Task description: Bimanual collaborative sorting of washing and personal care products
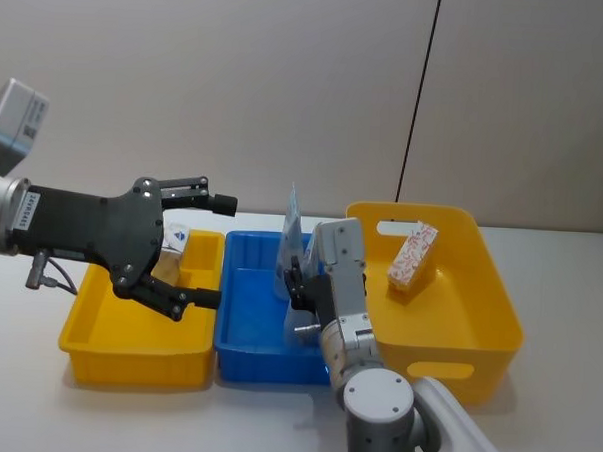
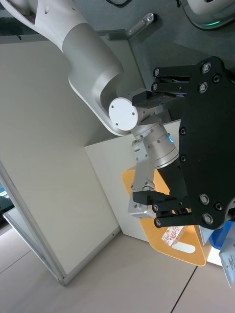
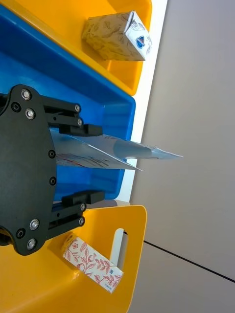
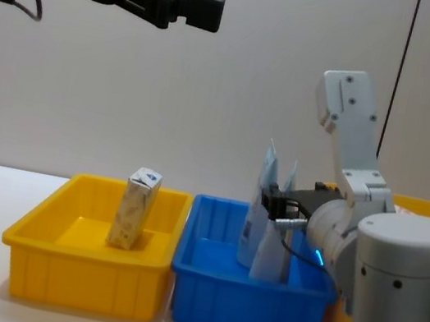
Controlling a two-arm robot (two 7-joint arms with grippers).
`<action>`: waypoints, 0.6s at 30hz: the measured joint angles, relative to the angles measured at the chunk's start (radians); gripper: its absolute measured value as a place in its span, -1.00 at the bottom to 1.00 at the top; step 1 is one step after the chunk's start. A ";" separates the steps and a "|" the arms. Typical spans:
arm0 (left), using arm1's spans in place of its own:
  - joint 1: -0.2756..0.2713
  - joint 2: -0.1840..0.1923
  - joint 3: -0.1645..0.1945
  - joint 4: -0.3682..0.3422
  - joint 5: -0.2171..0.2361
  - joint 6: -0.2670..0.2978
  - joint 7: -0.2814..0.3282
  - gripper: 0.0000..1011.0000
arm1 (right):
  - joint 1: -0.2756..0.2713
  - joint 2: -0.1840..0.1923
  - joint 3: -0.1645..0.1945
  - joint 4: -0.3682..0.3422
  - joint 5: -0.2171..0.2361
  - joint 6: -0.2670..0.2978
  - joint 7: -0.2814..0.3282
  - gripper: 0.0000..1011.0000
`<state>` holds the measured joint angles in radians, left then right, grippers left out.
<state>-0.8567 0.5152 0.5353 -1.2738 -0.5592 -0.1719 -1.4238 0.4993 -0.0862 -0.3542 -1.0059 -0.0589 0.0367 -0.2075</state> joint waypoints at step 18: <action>0.000 0.000 0.000 0.000 0.000 0.000 0.000 0.98 | 0.012 -0.008 0.016 0.015 -0.015 0.002 -0.003 -0.75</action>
<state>-0.8567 0.5151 0.5352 -1.2738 -0.5592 -0.1719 -1.4238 0.5110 -0.0945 -0.3387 -0.9904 -0.0740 0.0382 -0.2105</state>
